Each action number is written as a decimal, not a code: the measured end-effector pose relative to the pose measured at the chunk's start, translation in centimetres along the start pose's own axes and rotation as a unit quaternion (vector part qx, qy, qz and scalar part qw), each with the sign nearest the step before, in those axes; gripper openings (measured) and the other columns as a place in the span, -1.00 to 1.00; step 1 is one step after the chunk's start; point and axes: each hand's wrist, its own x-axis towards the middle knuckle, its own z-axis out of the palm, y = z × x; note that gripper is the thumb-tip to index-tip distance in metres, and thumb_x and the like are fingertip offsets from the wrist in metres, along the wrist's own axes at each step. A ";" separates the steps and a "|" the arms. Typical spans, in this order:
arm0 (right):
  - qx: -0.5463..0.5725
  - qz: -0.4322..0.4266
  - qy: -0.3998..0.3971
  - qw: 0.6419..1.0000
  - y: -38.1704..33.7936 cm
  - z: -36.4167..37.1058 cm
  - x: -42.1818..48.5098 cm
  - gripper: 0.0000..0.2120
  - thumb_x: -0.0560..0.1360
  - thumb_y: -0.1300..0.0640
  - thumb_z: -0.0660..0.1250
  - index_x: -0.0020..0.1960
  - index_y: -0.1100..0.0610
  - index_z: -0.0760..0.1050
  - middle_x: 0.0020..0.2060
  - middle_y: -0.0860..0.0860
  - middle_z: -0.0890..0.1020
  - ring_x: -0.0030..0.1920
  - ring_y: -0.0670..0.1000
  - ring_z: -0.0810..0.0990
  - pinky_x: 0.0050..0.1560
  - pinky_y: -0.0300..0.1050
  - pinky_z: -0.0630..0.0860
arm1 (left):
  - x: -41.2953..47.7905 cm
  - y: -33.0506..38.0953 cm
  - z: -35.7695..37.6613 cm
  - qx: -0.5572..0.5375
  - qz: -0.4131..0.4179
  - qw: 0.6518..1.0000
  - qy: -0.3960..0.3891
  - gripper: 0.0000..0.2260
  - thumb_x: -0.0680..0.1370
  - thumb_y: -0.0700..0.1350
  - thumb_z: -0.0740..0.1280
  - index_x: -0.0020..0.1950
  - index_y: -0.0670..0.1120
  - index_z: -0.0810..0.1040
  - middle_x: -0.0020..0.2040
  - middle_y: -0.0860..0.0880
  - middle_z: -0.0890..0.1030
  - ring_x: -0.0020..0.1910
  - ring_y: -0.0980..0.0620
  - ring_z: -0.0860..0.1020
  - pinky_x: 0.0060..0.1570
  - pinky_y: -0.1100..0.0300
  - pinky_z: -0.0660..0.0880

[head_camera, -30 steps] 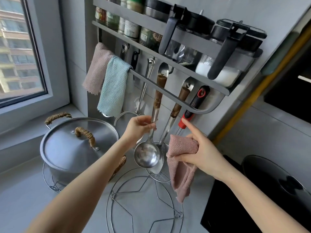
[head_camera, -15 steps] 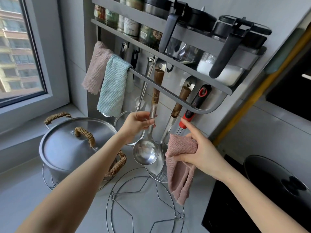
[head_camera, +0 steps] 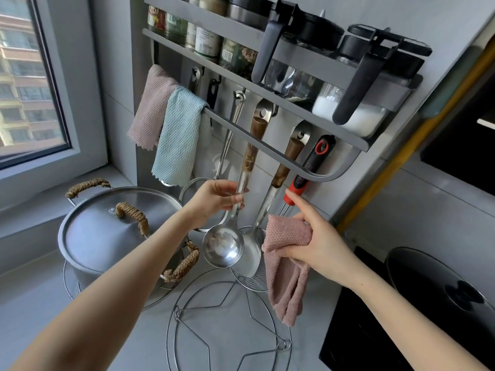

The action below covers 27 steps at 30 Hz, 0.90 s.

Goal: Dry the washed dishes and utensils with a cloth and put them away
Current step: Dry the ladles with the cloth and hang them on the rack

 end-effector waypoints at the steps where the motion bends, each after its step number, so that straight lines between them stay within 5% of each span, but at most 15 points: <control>1: -0.001 -0.002 0.002 1.000 0.0 0.0 0.0 -0.03 0.32 0.30 0.54 0.48 -0.22 0.08 0.00 -0.03 0.54 -0.03 -0.15 0.56 -0.09 -0.41 0.48 | 0.1 -0.1 0.0 0.001 -0.001 1.000 0.001 -0.80 0.46 -0.38 0.34 -0.06 -0.12 0.62 -0.32 0.01 0.67 -0.29 0.09 0.65 -0.08 0.16 0.60; 13: 0.012 -0.004 -0.003 1.000 0.1 0.2 0.0 -0.05 0.32 0.29 0.54 0.48 -0.22 0.10 0.02 0.00 0.54 0.00 -0.08 0.57 -0.07 -0.35 0.52 | 1.2 0.0 0.3 0.016 -0.044 0.999 -0.005 -0.85 0.50 -0.34 0.34 -0.07 -0.12 0.61 -0.30 -0.02 0.66 -0.29 0.09 0.63 -0.08 0.17 0.57; 16: 0.013 -0.010 -0.003 1.000 -0.1 0.2 -0.3 -0.06 0.32 0.28 0.54 0.43 -0.27 0.10 0.03 0.01 0.54 0.00 -0.10 0.57 -0.08 -0.38 0.50 | 0.9 0.3 0.4 0.054 -0.061 0.997 0.017 -0.83 0.48 -0.32 0.37 0.02 -0.14 0.60 -0.16 -0.06 0.64 -0.14 0.04 0.60 0.01 0.19 0.53; 20: 0.021 -0.021 -0.020 0.999 -1.0 0.8 -1.2 -0.10 0.33 0.28 0.54 0.39 -0.31 0.14 0.06 -0.01 0.52 0.03 -0.07 0.56 -0.07 -0.37 0.52 | -2.2 1.4 1.0 0.166 -0.053 0.977 0.121 -0.57 0.43 -0.31 0.43 0.28 -0.08 0.50 0.09 -0.06 0.59 0.11 0.01 0.55 0.07 0.20 0.49; 22: 0.034 -0.030 -0.036 0.998 -1.8 1.4 -1.9 -0.16 0.32 0.28 0.54 0.38 -0.27 0.22 0.04 -0.03 0.53 0.01 -0.07 0.57 -0.06 -0.35 0.54 | -5.9 2.0 1.1 0.116 -0.058 0.989 0.070 -0.55 0.42 -0.32 0.43 0.25 0.00 0.50 0.19 -0.05 0.58 0.21 0.01 0.53 0.20 0.12 0.46; 25: 0.085 -0.042 -0.089 0.992 -3.8 2.8 -3.0 -0.33 0.34 0.29 0.51 0.24 -0.26 0.37 0.01 -0.05 0.55 -0.02 -0.11 0.59 -0.04 -0.27 0.59 | -13.1 2.2 1.6 0.115 -0.091 0.980 -0.138 -0.47 0.35 -0.29 0.44 0.24 0.09 0.49 0.26 0.07 0.56 0.29 0.13 0.46 0.30 0.18 0.37; 27: 0.168 -0.061 -0.131 0.975 -5.3 3.9 -3.5 -0.42 0.36 0.36 0.47 0.25 -0.10 0.46 -0.05 -0.02 0.58 -0.09 -0.13 0.62 -0.07 -0.25 0.59 | -17.3 1.6 2.2 0.124 -0.101 0.975 -0.156 -0.51 0.37 -0.25 0.45 0.28 0.00 0.49 0.28 0.06 0.55 0.33 0.14 0.44 0.33 0.20 0.34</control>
